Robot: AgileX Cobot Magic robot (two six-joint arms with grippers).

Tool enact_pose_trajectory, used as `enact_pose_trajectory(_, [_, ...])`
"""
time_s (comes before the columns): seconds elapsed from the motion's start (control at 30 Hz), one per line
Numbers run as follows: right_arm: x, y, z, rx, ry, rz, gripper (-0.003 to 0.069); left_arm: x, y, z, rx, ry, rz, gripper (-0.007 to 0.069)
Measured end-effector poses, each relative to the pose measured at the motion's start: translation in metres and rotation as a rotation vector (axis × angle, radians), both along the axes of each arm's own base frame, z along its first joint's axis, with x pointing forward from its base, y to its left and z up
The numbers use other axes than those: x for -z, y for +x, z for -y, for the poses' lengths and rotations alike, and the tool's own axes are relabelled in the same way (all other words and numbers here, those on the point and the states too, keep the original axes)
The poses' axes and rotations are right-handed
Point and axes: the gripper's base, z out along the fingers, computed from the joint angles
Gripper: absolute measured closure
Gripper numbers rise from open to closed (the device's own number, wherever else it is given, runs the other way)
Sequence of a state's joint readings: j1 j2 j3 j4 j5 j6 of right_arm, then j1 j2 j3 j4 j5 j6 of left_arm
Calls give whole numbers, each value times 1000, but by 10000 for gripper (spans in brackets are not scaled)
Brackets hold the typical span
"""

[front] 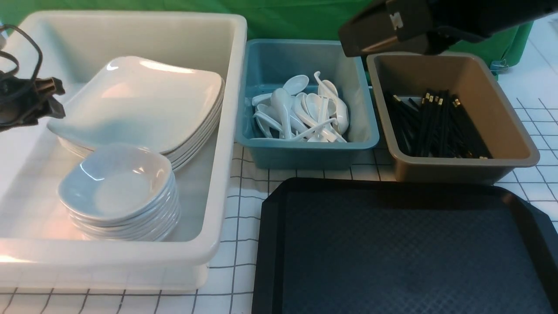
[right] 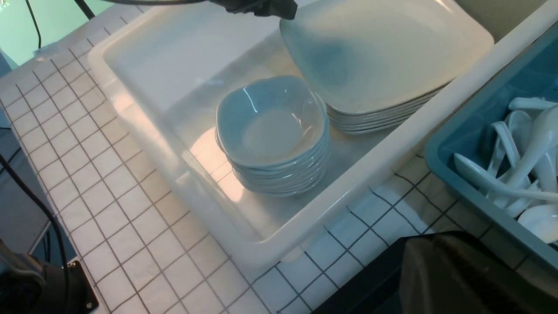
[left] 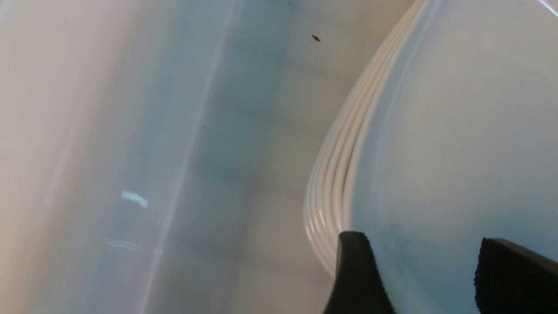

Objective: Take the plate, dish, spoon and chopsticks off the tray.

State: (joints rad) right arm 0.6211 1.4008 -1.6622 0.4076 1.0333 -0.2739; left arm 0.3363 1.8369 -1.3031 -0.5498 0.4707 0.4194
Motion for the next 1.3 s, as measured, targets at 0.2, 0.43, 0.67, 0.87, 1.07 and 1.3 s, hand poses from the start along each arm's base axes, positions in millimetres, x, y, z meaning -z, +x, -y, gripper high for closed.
enact_pose_trajectory(0.2, [-1, 1, 0, 7, 12, 10, 649, -34, -3, 3, 45, 31, 33, 223])
enact_pose_trajectory(0.43, [-8, 5, 11, 161, 9, 29, 649, -114, -23, 70, 370, -8, 64, 538])
enact_pose_trajectory(0.67, [-40, -22, 66, 452, -45, 177, 641, -201, -105, 193, 817, 86, 302, 632])
enact_pose_trajectory(0.87, [-63, -74, 115, 553, -29, 250, 639, -231, -188, 236, 1035, 149, 420, 637])
enact_pose_trajectory(1.07, [-50, -138, 161, 553, 148, 483, 639, -217, -263, 219, 1050, 119, 523, 637])
enact_pose_trajectory(1.3, [17, -174, 180, 498, 325, 706, 634, -148, -308, 188, 961, 75, 526, 637])
